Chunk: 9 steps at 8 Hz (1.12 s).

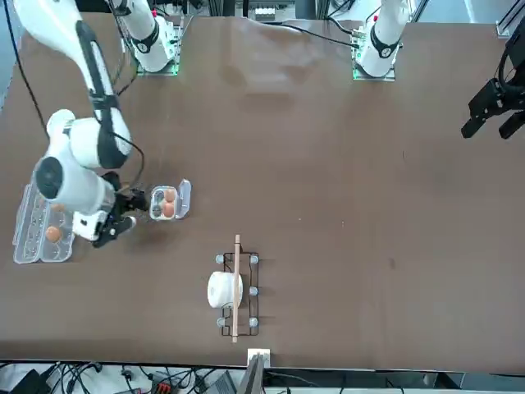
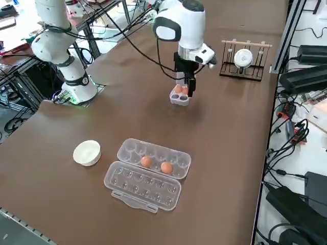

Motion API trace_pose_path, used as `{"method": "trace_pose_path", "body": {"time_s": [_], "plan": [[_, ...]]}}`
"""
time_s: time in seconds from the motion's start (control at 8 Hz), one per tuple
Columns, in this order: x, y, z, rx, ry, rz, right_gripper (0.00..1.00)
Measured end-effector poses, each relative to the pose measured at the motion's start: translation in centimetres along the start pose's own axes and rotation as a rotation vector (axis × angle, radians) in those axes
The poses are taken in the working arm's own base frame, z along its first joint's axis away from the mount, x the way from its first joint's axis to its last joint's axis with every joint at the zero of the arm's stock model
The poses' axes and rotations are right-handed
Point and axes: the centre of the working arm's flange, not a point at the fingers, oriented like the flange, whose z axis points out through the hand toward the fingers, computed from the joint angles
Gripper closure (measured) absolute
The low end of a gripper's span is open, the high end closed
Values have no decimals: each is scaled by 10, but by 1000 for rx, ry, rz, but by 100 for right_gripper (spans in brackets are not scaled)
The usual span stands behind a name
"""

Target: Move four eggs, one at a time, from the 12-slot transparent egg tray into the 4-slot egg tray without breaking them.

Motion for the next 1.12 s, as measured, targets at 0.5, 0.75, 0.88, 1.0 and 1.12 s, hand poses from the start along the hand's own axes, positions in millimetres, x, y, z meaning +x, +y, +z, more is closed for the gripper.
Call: {"method": "trace_pose_path", "body": {"time_s": [0.5,0.75,0.88,1.0,1.12], "plan": [[-107,115,0,31,4,-381,0],[-139,145,14,30,5,-527,0],[-147,152,20,29,-1,-582,0],[-153,159,26,20,-1,-637,0],[-159,167,31,2,3,-694,0]]}}
